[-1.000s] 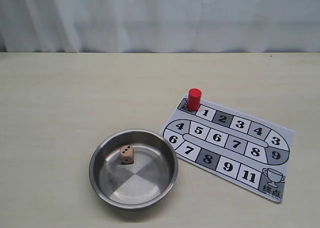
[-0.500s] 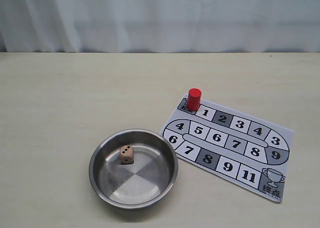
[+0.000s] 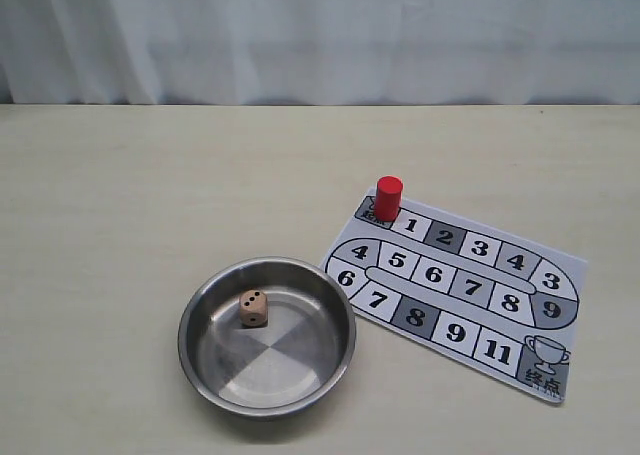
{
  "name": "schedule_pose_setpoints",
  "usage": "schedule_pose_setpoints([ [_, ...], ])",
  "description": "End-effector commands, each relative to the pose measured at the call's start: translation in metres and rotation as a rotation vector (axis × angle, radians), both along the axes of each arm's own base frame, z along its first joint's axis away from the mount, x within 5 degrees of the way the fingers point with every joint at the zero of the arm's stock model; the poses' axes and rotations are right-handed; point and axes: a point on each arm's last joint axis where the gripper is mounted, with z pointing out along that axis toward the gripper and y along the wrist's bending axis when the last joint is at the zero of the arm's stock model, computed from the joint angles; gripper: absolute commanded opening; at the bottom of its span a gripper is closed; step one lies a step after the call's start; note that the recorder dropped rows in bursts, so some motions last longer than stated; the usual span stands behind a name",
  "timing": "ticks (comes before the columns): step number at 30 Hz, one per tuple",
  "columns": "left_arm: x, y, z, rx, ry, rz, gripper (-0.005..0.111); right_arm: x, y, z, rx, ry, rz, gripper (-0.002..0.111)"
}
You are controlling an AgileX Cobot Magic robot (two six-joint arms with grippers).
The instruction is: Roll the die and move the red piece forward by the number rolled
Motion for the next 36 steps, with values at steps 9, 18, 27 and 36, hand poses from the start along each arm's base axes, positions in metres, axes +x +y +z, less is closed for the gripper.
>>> schedule_pose_setpoints([
  [9, 0.000, 0.000, 0.000, -0.009, -0.011, 0.000, 0.000, 0.062, 0.059, -0.017, -0.128, 0.292, 0.324, 0.039],
  [18, 0.000, 0.000, 0.000, -0.009, -0.011, 0.000, 0.000, 0.089, 0.118, -0.022, -0.183, 0.379, 0.515, 0.054],
  [27, 0.000, 0.000, 0.000, -0.009, -0.011, 0.000, 0.000, 0.111, 0.175, -0.045, -0.233, 0.488, 0.634, 0.054],
  [36, 0.000, 0.000, 0.000, -0.009, -0.011, 0.000, 0.000, 0.132, 0.221, -0.084, -0.239, 0.631, 0.656, 0.054],
])
